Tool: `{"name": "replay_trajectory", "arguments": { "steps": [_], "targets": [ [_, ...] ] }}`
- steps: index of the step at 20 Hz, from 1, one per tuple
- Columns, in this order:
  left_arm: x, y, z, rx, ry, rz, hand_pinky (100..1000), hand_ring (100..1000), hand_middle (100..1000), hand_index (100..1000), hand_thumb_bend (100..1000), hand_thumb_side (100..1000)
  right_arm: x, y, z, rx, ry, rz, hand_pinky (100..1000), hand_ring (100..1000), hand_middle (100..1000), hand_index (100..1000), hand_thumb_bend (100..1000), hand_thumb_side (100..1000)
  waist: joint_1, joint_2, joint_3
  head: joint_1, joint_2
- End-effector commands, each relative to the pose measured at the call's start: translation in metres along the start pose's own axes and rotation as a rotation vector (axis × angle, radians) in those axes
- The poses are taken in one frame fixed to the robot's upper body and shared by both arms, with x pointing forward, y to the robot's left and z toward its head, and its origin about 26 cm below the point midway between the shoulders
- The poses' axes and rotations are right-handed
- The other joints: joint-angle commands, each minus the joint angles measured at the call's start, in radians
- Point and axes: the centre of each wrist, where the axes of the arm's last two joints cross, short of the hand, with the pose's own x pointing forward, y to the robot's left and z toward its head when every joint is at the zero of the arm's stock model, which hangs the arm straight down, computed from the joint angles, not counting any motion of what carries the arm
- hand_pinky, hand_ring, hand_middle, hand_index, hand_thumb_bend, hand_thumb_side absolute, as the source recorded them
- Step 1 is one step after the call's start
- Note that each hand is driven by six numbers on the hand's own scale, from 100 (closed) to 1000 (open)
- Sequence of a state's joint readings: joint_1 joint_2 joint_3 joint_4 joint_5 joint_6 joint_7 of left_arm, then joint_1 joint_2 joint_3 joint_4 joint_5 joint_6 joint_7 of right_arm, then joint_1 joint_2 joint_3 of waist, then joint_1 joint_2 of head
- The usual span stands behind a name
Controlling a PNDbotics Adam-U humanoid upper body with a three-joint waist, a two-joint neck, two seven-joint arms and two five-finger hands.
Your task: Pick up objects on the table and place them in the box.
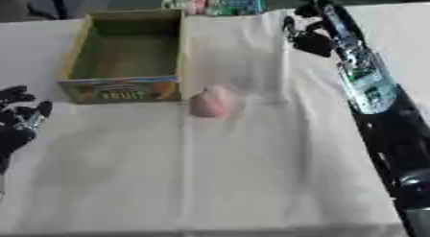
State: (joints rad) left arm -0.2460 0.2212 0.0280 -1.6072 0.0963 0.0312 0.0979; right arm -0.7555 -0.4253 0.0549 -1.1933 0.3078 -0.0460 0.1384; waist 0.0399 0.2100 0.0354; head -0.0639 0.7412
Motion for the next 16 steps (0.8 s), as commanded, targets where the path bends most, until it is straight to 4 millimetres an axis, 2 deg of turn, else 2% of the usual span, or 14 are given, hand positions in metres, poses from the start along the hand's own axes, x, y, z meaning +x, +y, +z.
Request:
{"name": "replay_trajectory", "arguments": {
  "steps": [1, 6, 7, 11, 16],
  "targets": [
    [0.009, 0.008, -0.004, 0.003, -0.031, -0.024, 564, 529, 600, 742, 476, 100, 0.016, -0.006, -0.007, 0.048, -0.069, 0.028, 756, 858, 746, 935, 100, 354, -0.003, -0.016, 0.001, -0.002, -0.008],
    [0.009, 0.008, -0.003, 0.001, -0.031, -0.024, 565, 529, 600, 742, 476, 100, 0.018, 0.001, -0.010, 0.169, -0.092, 0.056, 773, 879, 775, 951, 126, 362, -0.002, -0.017, 0.002, -0.004, -0.007],
    [0.009, 0.008, -0.003, 0.001, -0.031, -0.024, 565, 529, 600, 742, 476, 100, 0.018, 0.002, -0.010, 0.192, -0.095, 0.058, 781, 890, 793, 957, 192, 358, -0.002, -0.017, 0.002, -0.005, -0.007],
    [0.009, 0.008, -0.003, 0.000, -0.030, -0.023, 565, 529, 601, 742, 476, 100, 0.017, 0.006, -0.012, 0.298, -0.108, 0.104, 796, 906, 821, 956, 286, 342, -0.001, -0.016, 0.002, -0.006, -0.005],
    [0.008, 0.007, -0.003, -0.002, -0.029, -0.022, 565, 529, 601, 742, 475, 100, 0.017, 0.015, -0.015, 0.400, -0.114, 0.167, 800, 905, 812, 945, 343, 340, 0.001, -0.016, 0.002, -0.009, -0.004]
  ]
}}
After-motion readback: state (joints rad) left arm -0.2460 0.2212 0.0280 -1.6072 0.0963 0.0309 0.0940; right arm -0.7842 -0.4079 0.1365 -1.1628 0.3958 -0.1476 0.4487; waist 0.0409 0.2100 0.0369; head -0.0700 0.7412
